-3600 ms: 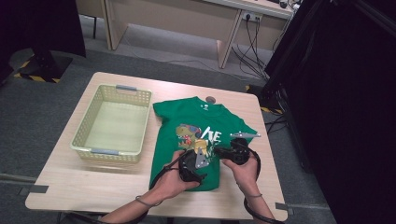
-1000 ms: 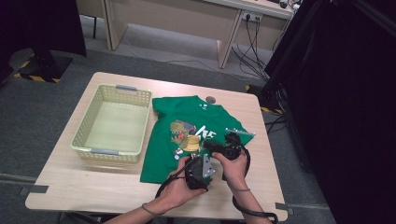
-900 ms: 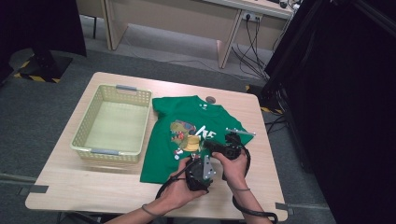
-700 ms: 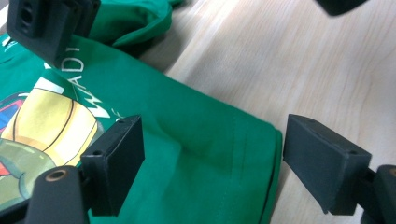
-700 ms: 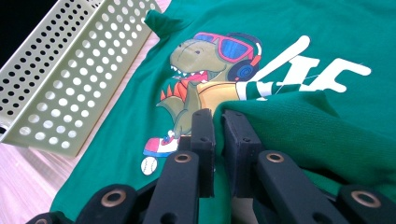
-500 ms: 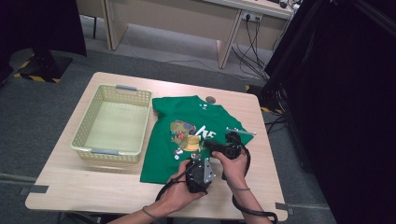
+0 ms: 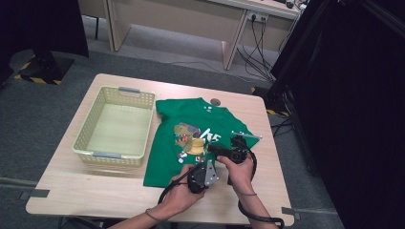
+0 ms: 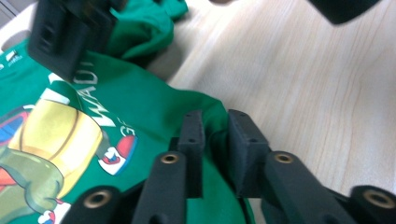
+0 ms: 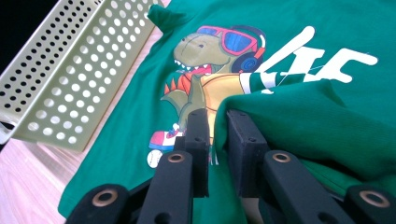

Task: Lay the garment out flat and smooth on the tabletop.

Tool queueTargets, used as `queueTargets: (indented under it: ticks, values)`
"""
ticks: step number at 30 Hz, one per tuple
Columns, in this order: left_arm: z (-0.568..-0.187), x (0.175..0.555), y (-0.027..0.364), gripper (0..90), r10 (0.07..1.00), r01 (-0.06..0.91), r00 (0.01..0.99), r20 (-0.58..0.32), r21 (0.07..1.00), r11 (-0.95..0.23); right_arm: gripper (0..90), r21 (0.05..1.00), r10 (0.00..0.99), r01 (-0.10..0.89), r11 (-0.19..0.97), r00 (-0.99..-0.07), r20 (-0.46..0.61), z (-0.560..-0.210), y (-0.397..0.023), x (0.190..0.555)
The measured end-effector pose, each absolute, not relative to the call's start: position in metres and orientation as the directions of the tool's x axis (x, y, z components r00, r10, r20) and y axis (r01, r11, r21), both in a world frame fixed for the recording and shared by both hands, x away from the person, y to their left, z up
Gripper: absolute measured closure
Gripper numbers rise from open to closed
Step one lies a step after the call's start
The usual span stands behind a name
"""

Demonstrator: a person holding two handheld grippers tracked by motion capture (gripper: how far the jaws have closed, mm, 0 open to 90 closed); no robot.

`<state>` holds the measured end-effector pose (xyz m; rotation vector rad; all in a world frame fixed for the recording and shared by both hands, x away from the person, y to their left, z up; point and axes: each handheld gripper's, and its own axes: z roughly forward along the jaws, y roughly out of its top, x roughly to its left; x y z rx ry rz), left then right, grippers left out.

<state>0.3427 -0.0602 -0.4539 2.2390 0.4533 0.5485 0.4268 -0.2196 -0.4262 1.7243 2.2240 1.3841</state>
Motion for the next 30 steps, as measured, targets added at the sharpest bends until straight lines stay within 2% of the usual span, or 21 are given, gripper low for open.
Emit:
queueTargets:
  ticks: [7, 9, 12, 15, 21, 27, 30]
  values:
    - [-0.443, 0.349, -0.051, 85.7, 0.498, 0.133, 0.831, 0.247, 0.782, -0.609, 72.9, 0.626, 0.777, 0.779, 0.034, -0.415, 0.474, -0.426, -0.222, 0.426]
    - [-0.440, 0.351, -0.048, 86.4, 0.508, 0.132, 0.825, 0.247, 0.790, -0.598, 71.0, 0.624, 0.776, 0.781, 0.041, -0.418, 0.473, -0.427, -0.224, 0.426]
    - [-0.436, 0.354, -0.046, 86.6, 0.521, 0.135, 0.818, 0.244, 0.800, -0.585, 63.7, 0.613, 0.776, 0.788, 0.053, -0.419, 0.472, -0.430, -0.227, 0.426]
    - [-0.433, 0.358, -0.042, 86.7, 0.536, 0.147, 0.810, 0.236, 0.804, -0.576, 62.1, 0.609, 0.772, 0.791, 0.051, -0.418, 0.478, -0.432, -0.232, 0.426]
    - [-0.423, 0.368, -0.029, 86.7, 0.588, 0.165, 0.774, 0.234, 0.822, -0.545, 51.9, 0.634, 0.763, 0.773, 0.002, -0.411, 0.499, -0.432, -0.249, 0.423]
    - [-0.413, 0.384, -0.010, 86.8, 0.648, 0.192, 0.726, 0.231, 0.836, -0.513, 50.4, 0.659, 0.770, 0.752, -0.027, -0.404, 0.493, -0.432, -0.269, 0.418]
    - [-0.412, 0.390, -0.004, 86.7, 0.667, 0.204, 0.707, 0.233, 0.837, -0.508, 50.2, 0.669, 0.790, 0.743, 0.022, -0.423, 0.444, -0.433, -0.272, 0.416]
